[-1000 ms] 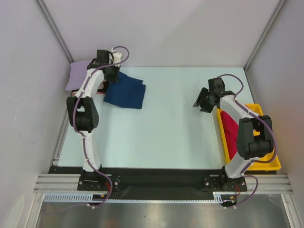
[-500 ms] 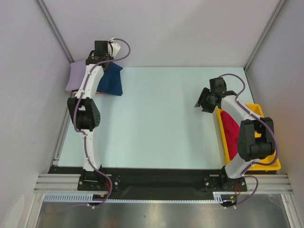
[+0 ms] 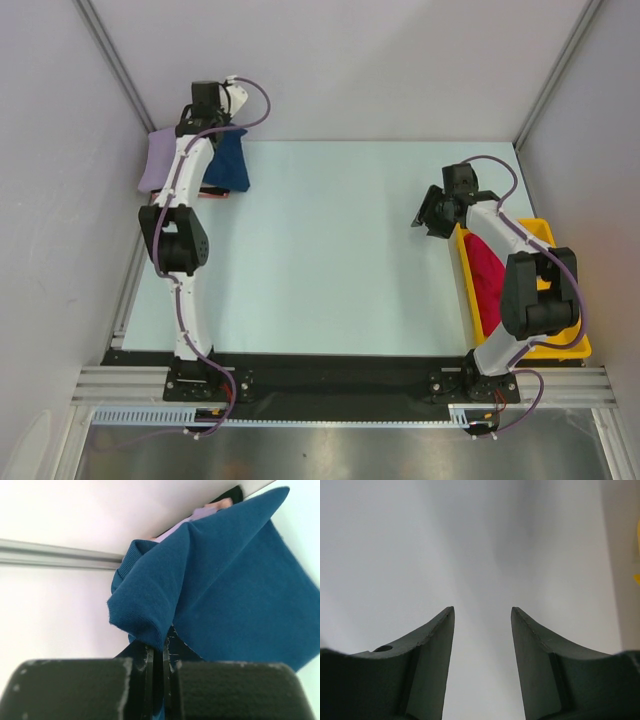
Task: Fold and stack the t-shirts
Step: Neatly place the folded tshirt to the corner
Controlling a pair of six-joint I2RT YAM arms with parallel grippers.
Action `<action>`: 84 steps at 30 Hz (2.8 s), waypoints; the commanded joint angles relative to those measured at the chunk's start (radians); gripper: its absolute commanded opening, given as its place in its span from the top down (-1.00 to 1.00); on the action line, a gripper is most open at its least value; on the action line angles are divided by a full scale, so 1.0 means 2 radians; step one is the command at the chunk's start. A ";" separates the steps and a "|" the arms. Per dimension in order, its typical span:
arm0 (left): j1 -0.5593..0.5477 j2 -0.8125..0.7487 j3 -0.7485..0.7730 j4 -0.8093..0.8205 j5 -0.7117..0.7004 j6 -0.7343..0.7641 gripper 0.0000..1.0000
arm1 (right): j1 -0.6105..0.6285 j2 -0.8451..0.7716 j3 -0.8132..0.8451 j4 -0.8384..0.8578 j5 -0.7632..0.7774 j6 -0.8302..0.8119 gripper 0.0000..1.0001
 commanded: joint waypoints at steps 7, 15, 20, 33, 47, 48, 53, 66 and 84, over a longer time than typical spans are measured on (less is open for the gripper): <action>0.051 -0.050 0.022 0.061 0.003 0.033 0.99 | -0.005 -0.021 0.006 -0.004 0.006 -0.010 -0.08; 0.067 -0.034 0.029 0.095 0.005 0.048 0.99 | -0.005 -0.016 0.015 -0.010 0.009 -0.013 -0.08; 0.078 -0.004 0.033 0.118 0.024 0.042 0.99 | -0.005 -0.011 0.024 -0.022 0.014 -0.019 -0.08; 0.105 0.074 0.063 0.162 0.046 0.042 0.99 | -0.005 0.004 0.060 -0.061 0.026 -0.026 -0.08; 0.101 0.084 0.046 0.219 -0.024 0.034 -0.84 | 0.001 0.018 0.075 -0.066 0.017 -0.023 -0.08; 0.099 0.078 0.043 0.213 -0.016 0.025 -0.85 | 0.002 0.018 0.077 -0.066 0.017 -0.023 -0.08; 0.087 -0.010 -0.014 0.155 0.093 -0.095 -0.72 | 0.013 0.021 0.075 -0.065 0.019 -0.023 -0.08; 0.009 0.097 0.090 0.115 0.023 -0.141 -0.72 | 0.016 0.011 0.040 -0.055 0.022 -0.024 -0.08; 0.009 0.175 0.105 0.231 0.011 -0.175 0.14 | 0.015 0.036 0.077 -0.093 0.042 -0.038 -0.08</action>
